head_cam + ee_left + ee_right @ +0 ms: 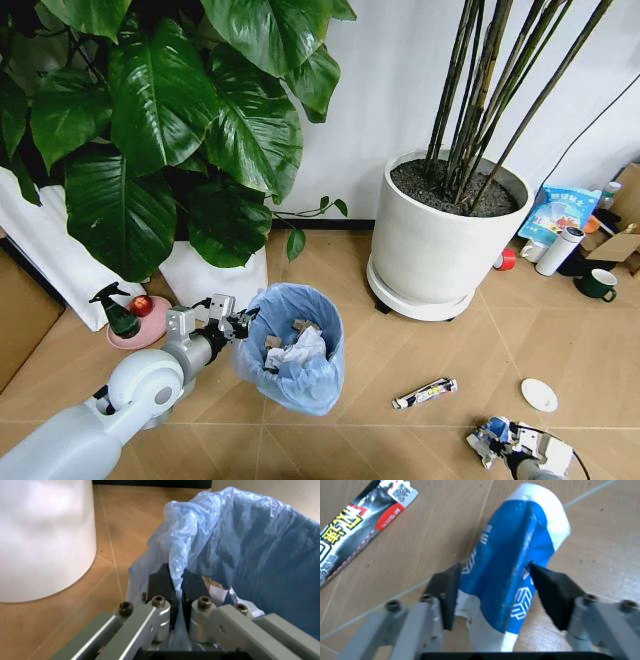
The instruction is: Pick up the trash bin and place the garbage on the floor into it.
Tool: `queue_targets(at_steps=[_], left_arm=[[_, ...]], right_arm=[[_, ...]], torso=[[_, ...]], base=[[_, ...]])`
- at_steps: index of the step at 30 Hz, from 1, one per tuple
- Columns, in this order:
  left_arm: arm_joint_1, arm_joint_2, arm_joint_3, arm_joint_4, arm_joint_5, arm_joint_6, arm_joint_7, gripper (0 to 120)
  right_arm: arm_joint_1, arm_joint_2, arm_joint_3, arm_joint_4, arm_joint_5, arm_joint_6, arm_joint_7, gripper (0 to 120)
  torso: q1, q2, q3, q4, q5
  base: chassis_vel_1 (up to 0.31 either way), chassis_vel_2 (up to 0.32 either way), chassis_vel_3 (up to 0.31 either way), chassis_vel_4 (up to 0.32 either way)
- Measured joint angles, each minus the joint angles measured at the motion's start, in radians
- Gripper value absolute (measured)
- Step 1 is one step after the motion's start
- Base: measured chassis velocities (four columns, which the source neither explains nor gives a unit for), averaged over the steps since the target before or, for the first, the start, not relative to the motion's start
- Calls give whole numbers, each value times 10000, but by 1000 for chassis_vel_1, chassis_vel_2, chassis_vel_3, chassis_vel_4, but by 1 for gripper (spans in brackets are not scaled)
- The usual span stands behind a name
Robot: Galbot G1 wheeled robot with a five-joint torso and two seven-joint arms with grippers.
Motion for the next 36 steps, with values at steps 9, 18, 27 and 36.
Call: queue_targets(at_steps=[9,18,27,36], left_arm=[[-40,2,-29,57,-42,0,8,0],[-76,20,-43,88,-69,-5,28,0],[-380,84,266,223,-180,-2,61,0],[-570,-23,651,369,-258,57,71,0]], right_arm=[[197,-6,-231,-167,122,-92,88,19],[145,-18,-222,-58,58,-105,123,0],[-1882,-448,1493,2715,-2364,1179,-1574,0],[-152,-1218,1133,3439,-4362,3796,-6266,0]], torso=[[0,0,0,0,-2],[0,0,0,1,5],[0,1,-1,-2,-3],[0,0,0,1,1]], base=[[0,0,0,0],[0,0,0,0],[0,0,0,0],[0,0,0,0]])
